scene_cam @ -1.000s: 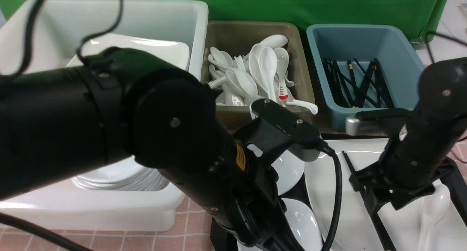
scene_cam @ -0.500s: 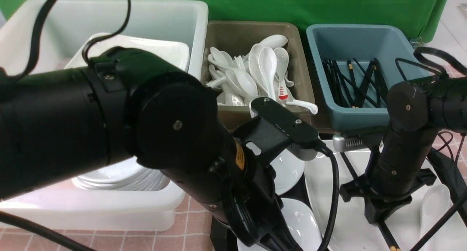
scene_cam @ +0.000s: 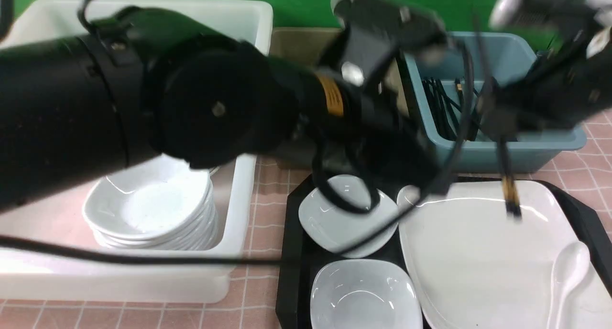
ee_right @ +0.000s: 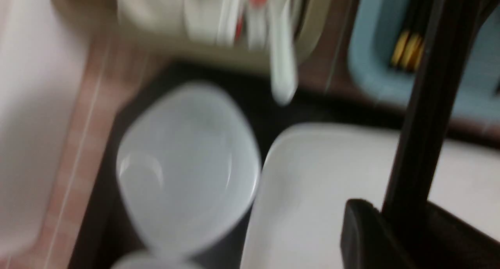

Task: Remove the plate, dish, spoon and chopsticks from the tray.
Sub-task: Use the right arm to put the chopsticks into the small storage box on the right, then use the right arm to grab a soup spoon from the plate

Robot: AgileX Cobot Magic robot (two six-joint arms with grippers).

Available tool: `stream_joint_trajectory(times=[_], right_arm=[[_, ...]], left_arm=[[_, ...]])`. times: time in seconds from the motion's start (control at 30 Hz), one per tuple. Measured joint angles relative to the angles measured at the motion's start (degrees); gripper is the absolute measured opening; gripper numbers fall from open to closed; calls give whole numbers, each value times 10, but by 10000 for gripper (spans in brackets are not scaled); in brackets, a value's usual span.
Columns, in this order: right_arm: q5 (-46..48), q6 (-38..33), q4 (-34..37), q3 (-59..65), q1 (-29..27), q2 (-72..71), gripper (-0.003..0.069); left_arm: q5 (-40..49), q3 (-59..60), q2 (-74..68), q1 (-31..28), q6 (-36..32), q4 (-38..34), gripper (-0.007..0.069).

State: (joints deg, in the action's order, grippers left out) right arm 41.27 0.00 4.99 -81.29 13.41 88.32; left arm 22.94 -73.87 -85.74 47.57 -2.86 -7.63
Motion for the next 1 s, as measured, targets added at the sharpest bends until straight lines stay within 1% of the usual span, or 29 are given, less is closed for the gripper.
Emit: stream_joint_trajectory(times=[0.07, 0.13, 0.3, 0.43, 0.57, 0.6, 0.63, 0.67, 0.7, 0.73, 0.77, 0.8, 0.83, 0.87, 0.9, 0.93, 1.0], right_arm=[[-62, 0, 0, -18, -29, 18, 169], [-117, 4, 2, -29, -52, 47, 169], [-267, 11, 4, -43, -84, 148, 169], [-328, 13, 4, -63, -88, 225, 169], [-340, 13, 5, -86, -88, 270, 172], [-333, 13, 5, -91, -88, 281, 202], [-331, 13, 5, -92, -88, 283, 209], [-298, 13, 5, -95, -88, 285, 290], [-270, 12, 6, -99, -88, 284, 337], [-241, 7, 6, -104, -88, 280, 369], [-198, -4, 6, -109, -89, 274, 395], [-150, -19, 6, -115, -89, 264, 402], [-140, -22, 6, -115, -89, 264, 401], [-100, -33, 6, -120, -89, 250, 391], [-28, -48, 6, -125, -89, 225, 343], [24, -57, 6, -125, -89, 204, 290], [122, -67, 6, -119, -89, 155, 161]], left_arm=[[-49, 0, -3, -12, 1, 5, -4], [-77, 0, -9, -21, 1, 12, -4], [-95, 0, -31, -39, 1, 16, -4], [-80, 0, -39, -42, 1, 18, -4], [-49, 0, -40, -43, 2, 24, -4], [-35, 0, -40, -43, 3, 26, -4], [-32, 0, -40, -43, 3, 26, -4], [-13, 0, -40, -43, 3, 24, -4], [-4, 0, -40, -43, 3, 23, -4], [1, 0, -40, -43, 3, 22, -4], [7, 0, -40, -43, 3, 20, -4], [14, 0, -39, -43, 1, 19, -4], [15, 0, -38, -43, 1, 19, -4], [21, 0, -35, -43, -5, 19, -4], [36, 0, -27, -43, -22, 19, -4], [47, 0, -19, -43, -32, 19, -4], [69, 0, 2, -43, -42, 19, -4]])
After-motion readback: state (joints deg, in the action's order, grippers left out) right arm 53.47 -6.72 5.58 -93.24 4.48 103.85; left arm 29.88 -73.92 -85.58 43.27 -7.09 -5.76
